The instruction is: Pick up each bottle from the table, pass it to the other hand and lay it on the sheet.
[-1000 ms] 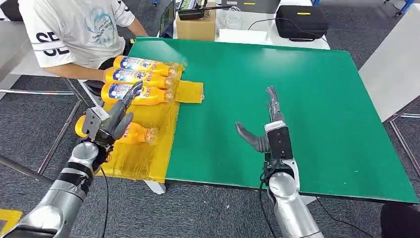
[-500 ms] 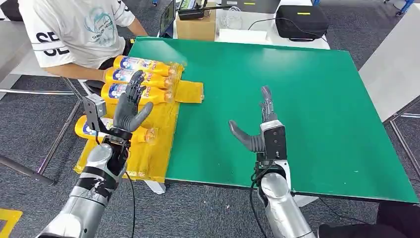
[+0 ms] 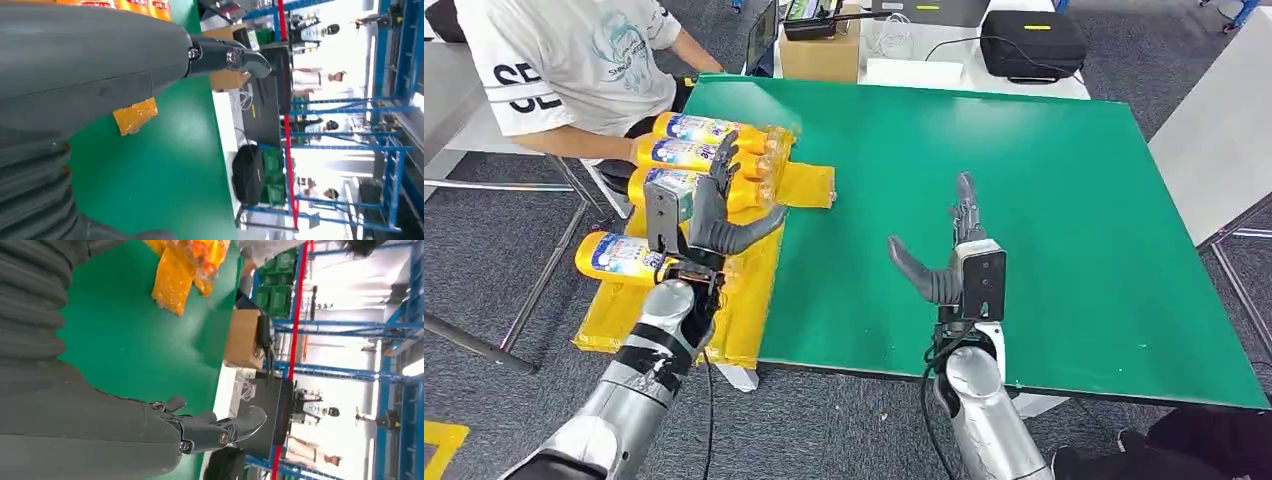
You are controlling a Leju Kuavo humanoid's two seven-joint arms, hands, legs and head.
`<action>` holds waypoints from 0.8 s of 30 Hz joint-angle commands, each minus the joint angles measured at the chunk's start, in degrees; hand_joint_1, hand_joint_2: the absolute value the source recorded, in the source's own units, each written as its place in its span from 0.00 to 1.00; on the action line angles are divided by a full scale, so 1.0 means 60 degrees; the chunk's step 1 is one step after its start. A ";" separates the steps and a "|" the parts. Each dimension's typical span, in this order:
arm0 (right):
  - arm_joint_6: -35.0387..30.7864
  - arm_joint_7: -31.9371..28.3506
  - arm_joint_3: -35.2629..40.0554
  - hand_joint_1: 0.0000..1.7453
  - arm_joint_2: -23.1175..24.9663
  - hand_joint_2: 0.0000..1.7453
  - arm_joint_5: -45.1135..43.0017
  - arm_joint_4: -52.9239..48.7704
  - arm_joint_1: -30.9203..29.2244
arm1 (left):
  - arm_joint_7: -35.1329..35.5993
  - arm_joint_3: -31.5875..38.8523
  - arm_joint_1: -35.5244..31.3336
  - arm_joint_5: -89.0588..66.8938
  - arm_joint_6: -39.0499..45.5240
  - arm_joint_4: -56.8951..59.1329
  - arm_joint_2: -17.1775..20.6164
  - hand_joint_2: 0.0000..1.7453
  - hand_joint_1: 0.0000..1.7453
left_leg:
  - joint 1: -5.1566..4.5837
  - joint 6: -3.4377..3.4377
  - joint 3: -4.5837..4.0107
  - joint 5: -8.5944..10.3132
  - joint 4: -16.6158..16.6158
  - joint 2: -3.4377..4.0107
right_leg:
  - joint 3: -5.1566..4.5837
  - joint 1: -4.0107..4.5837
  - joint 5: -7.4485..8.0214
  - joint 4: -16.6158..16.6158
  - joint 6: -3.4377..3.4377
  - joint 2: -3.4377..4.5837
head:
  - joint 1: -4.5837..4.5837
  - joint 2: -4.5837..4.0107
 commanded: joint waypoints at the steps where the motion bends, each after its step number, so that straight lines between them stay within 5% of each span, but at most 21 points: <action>1: -0.0157 0.0195 -0.0410 0.00 -0.0427 1.00 0.0325 -0.0064 -0.0101 | 0.0128 -0.0722 -0.0907 -0.0204 0.0743 0.1388 -0.0378 1.00 0.00 | 0.0005 -0.0007 0.0060 -0.0025 0.0001 -0.0014 | 0.0072 0.0009 -0.0030 -0.0004 -0.0015 -0.0026 | 0.0004 0.0000; 20: -0.0368 0.0159 -0.0185 0.00 -0.0637 1.00 0.0922 -0.0810 0.0378 | 0.0068 -0.0481 -0.0520 -0.0262 0.1023 0.0152 0.0355 1.00 0.00 | 0.0005 -0.0010 0.0071 -0.0034 -0.0002 0.0024 | 0.0069 0.0010 -0.0028 -0.0003 -0.0017 0.0006 | 0.0000 0.0000; 24: -0.0587 0.0298 -0.0328 0.00 -0.0907 1.00 0.1405 -0.1213 0.0524 | -0.0260 0.0399 0.0006 -0.0531 0.1370 -0.0815 0.0743 1.00 0.00 | 0.0003 -0.0013 0.0079 -0.0042 -0.0003 0.0046 | 0.0073 0.0009 -0.0029 -0.0001 -0.0021 0.0028 | 0.0000 0.0000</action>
